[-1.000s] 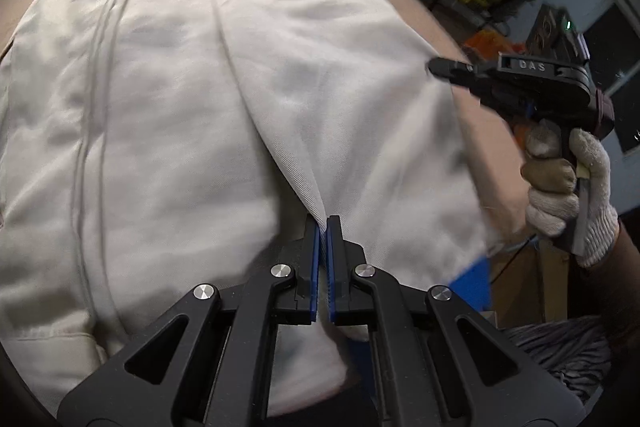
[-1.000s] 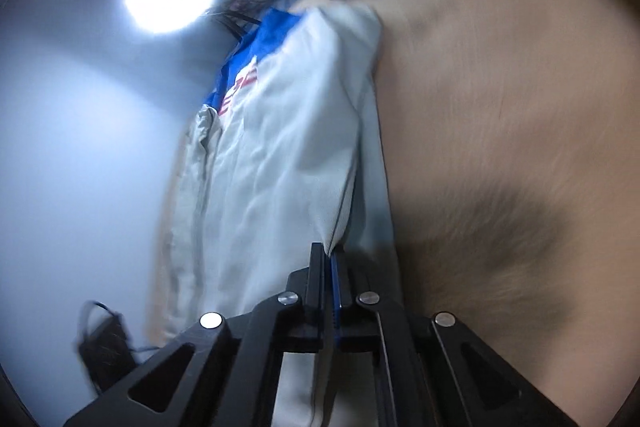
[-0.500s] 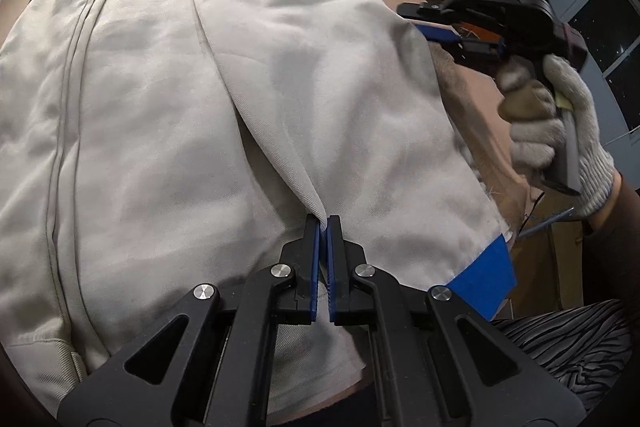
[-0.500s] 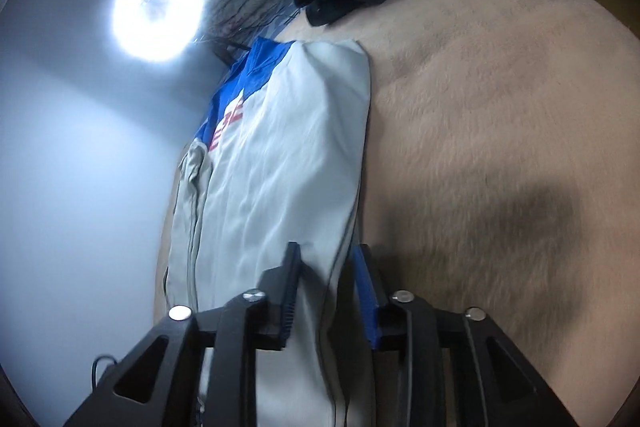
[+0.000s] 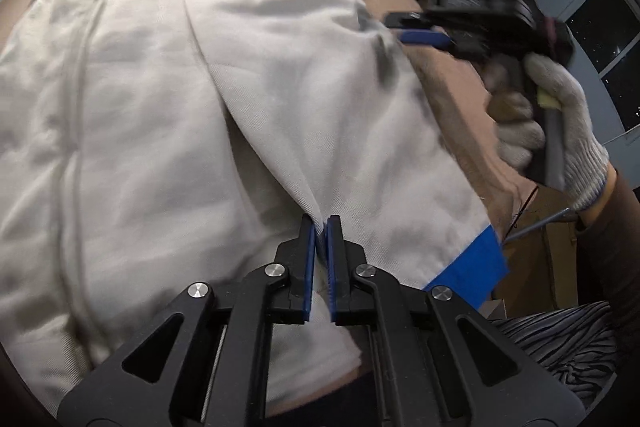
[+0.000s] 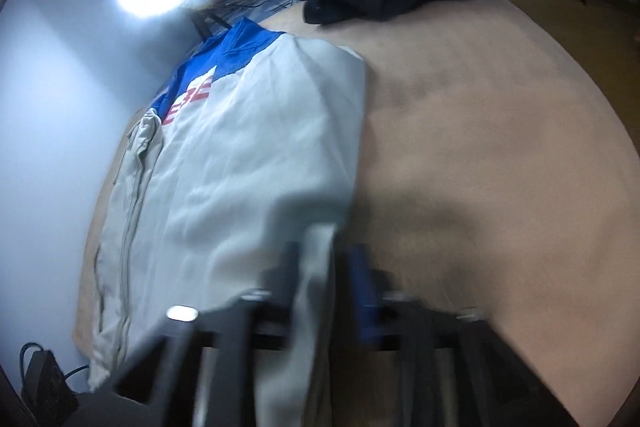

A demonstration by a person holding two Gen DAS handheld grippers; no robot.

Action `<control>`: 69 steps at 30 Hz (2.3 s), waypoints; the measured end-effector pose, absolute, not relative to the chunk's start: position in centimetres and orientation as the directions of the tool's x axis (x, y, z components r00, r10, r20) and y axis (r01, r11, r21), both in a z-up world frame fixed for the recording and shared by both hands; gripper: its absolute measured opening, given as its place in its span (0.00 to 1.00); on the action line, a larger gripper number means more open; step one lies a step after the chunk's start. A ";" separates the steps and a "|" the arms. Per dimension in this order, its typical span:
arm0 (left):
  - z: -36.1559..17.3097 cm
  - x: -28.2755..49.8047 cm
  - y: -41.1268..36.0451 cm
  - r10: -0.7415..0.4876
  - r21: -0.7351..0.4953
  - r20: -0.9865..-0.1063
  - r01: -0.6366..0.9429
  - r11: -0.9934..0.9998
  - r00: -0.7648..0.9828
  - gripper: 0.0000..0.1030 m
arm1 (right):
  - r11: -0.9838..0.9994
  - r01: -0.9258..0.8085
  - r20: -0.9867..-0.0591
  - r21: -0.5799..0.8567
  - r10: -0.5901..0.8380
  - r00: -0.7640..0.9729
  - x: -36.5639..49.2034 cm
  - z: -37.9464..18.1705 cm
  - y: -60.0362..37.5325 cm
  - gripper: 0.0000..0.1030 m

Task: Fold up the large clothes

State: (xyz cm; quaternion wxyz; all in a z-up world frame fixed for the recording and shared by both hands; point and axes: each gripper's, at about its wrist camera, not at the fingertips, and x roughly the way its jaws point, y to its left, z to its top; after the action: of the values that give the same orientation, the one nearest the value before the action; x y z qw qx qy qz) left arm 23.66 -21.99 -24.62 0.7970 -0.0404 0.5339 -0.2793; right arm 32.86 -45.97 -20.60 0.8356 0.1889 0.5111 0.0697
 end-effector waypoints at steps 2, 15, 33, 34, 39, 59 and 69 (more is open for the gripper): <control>-23.3 22.8 -21.2 -0.504 -0.365 -0.809 0.413 0.834 0.302 0.07 | 0.906 0.065 -0.810 0.418 0.340 0.478 30.7 -19.7 -46.7 0.41; -25.7 20.3 -25.1 -0.537 -0.361 -0.812 0.526 0.770 0.229 0.07 | 0.797 0.065 -0.755 0.601 0.539 0.372 18.9 -22.8 -46.2 0.62; -19.0 19.0 -18.5 -0.551 -0.354 -0.740 0.473 0.807 0.386 0.07 | 0.906 0.022 -0.830 0.422 0.376 0.412 18.2 -19.9 -41.5 0.07; -17.9 19.1 -17.0 -0.544 -0.348 -0.731 0.460 0.817 0.413 0.07 | 0.920 0.015 -0.839 0.392 0.351 0.417 18.5 -19.3 -41.0 0.06; -14.4 19.4 -11.3 -0.502 -0.334 -0.696 0.387 0.859 0.514 0.07 | 0.952 -0.054 -0.841 0.300 0.291 0.456 19.2 -16.1 -37.8 0.06; -12.3 23.4 4.1 -0.416 -0.481 -0.605 0.104 0.871 0.679 0.07 | 0.857 -0.516 -0.896 0.000 0.229 0.381 22.3 -15.1 -16.6 0.06; -12.6 25.0 5.8 -0.386 -0.500 -0.612 0.041 0.865 0.690 0.07 | 0.776 -0.629 -0.960 -0.036 0.147 0.237 22.3 -22.7 -12.1 0.07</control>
State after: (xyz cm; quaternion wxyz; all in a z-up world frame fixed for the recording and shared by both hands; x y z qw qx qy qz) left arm 25.00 5.81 -12.62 0.8901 -0.2301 0.3748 -0.1199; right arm 22.28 -12.06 -22.67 0.7566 -0.2146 0.5618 0.2566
